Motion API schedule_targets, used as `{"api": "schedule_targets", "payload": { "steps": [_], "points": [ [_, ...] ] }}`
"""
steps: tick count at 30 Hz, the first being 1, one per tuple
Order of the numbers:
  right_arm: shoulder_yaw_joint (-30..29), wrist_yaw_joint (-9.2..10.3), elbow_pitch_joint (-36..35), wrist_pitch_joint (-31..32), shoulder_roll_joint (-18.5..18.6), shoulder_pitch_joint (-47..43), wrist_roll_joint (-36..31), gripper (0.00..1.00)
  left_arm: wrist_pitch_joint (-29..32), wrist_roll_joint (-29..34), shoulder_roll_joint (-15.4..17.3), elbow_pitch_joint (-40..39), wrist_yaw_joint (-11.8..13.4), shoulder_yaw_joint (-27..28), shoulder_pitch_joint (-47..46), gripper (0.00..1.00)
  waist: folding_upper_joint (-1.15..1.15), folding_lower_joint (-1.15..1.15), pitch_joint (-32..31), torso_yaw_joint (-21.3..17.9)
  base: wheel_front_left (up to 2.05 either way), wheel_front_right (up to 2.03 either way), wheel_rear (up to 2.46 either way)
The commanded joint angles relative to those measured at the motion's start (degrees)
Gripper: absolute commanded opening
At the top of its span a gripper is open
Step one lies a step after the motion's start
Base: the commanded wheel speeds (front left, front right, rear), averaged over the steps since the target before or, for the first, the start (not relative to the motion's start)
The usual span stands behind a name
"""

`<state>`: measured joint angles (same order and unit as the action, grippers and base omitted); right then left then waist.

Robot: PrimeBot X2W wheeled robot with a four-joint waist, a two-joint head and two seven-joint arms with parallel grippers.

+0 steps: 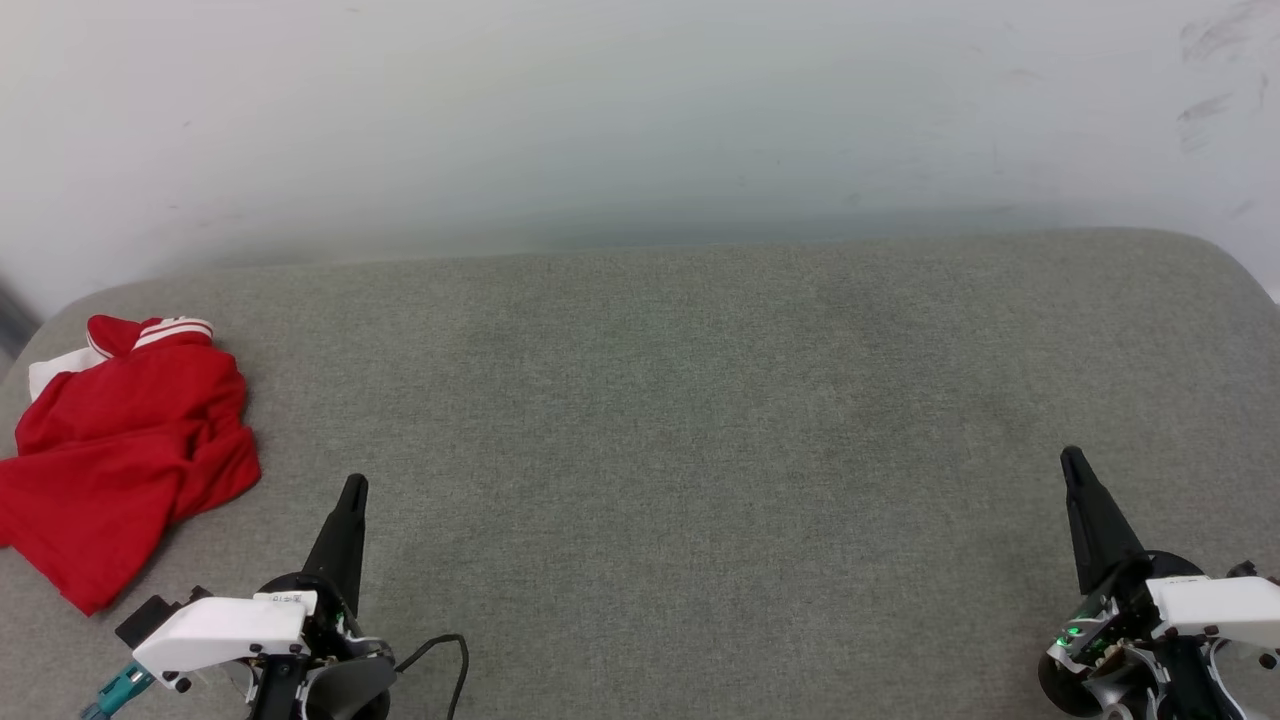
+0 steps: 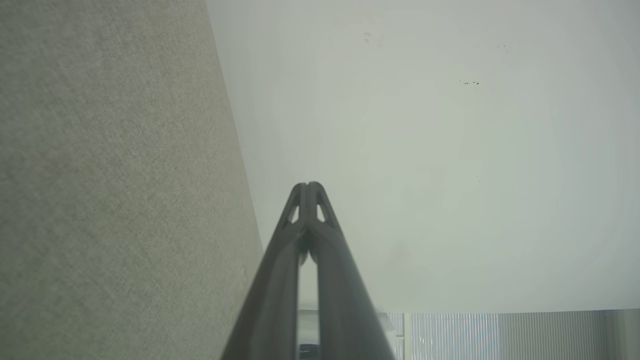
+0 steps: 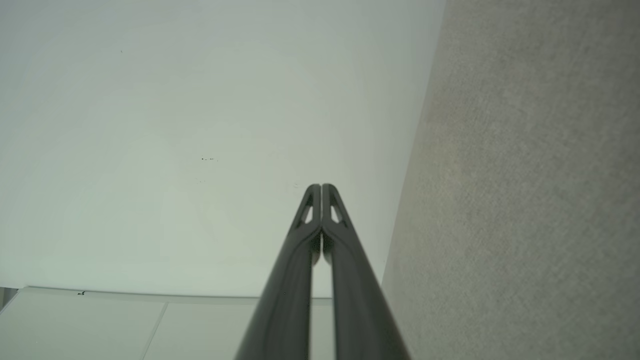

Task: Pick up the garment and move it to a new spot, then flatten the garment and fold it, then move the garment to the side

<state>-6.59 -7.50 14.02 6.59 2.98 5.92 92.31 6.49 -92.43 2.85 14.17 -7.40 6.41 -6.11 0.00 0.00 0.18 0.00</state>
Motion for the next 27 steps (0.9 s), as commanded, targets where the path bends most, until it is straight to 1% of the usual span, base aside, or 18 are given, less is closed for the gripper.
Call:
{"api": "schedule_targets", "payload": {
  "steps": [1, 14, 15, 19, 27],
  "points": [
    [0.0, 0.01, 0.0, 0.0, -0.2, 0.6, 0.2, 0.0, 0.3, 0.0, 0.1, -0.1, -0.2, 0.2, -0.3, 0.0, 0.0, 0.0, 0.0, 0.0, 0.0, 0.0, 0.0],
    [0.0, 0.02, 0.0, 0.0, -0.2, 0.6, 0.2, 0.0, 0.3, 0.0, 0.1, -0.1, -0.2, 0.2, -0.3, 0.0, 0.0, 0.0, 0.0, 0.0, 0.0, 0.0, 0.0],
    [0.0, 0.0, 0.0, 0.0, 0.0, 0.0, 0.0, 1.0, 0.0, 0.0, 0.0, 0.0, 0.0, 0.0, 0.0, 1.0, 0.0, 0.0, 0.0, 0.0, 0.0, 0.0, 0.0],
    [0.1, 0.02, 1.7, -0.1, 0.0, -1.6, 0.0, 1.0, -0.2, 0.0, -0.1, 1.7, 0.1, -0.3, 1.5, 1.0, 0.0, 0.0, 0.0, 0.0, 0.0, 0.0, 0.0],
    [1.6, 0.02, 0.7, -2.3, 0.0, -2.4, -1.6, 1.0, -2.4, 1.5, -0.1, 0.2, 0.0, -0.7, 2.7, 1.0, 0.0, 0.0, 0.1, -0.1, 0.0, 0.0, 0.0]
  ]
}}
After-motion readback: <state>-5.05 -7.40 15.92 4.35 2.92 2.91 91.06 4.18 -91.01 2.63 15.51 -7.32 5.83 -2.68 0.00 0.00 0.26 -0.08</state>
